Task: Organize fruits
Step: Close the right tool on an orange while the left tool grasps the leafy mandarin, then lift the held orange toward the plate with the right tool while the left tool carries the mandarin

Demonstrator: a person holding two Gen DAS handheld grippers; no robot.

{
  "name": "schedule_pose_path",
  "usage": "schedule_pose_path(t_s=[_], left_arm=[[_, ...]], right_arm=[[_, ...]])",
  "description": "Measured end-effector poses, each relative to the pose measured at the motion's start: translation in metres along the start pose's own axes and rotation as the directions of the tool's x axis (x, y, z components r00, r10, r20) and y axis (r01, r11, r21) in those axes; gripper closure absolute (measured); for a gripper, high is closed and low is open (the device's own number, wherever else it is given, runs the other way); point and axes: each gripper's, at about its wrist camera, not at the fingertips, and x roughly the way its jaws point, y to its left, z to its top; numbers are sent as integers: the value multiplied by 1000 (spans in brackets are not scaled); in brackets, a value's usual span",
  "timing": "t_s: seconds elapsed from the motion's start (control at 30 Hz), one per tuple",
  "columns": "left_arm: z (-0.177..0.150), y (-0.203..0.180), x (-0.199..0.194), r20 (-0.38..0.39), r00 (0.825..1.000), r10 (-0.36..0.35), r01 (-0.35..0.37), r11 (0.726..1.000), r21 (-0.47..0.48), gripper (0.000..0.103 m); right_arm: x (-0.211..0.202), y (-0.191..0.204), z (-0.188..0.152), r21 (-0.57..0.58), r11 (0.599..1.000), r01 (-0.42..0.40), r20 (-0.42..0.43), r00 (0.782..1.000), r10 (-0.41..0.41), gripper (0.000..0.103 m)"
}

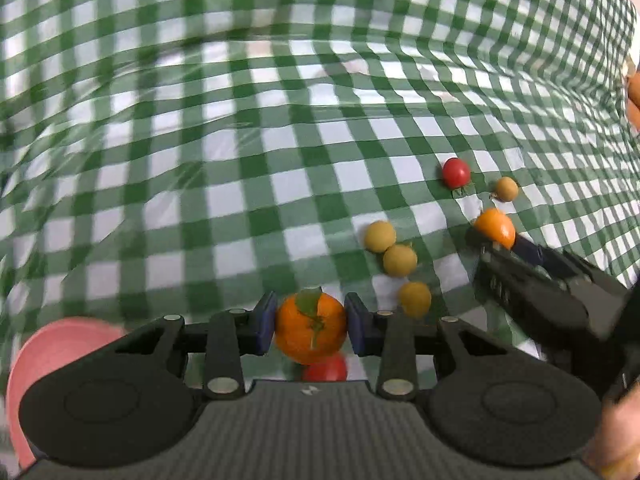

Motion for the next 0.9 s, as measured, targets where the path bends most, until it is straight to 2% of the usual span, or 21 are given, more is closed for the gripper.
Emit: schedule_pose_path(t_s=[0.23, 0.33, 0.47, 0.57, 0.73, 0.9], left_arm=[[-52, 31, -58, -6, 997, 74, -74, 995, -67, 62], [-74, 42, -86, -1, 995, 95, -95, 993, -77, 62], [-102, 56, -123, 20, 994, 106, -104, 992, -70, 62], [-124, 68, -150, 29, 992, 122, -119, 989, -83, 62], [-160, 81, -198, 82, 982, 168, -160, 982, -99, 62], [-199, 92, -233, 114, 981, 157, -143, 982, -120, 62]], right_arm=[[-36, 10, 6, -16, 1000, 10, 124, 992, -8, 64], [-75, 14, 5, -10, 999, -33, 163, 986, 34, 64], [-148, 24, -6, -32, 996, -88, 206, 974, 93, 64], [-199, 32, -27, -52, 990, -130, 202, 970, 138, 64], [-278, 63, -64, -168, 959, -227, 151, 956, 252, 64], [-330, 100, -87, -219, 926, -307, 114, 935, 337, 64]])
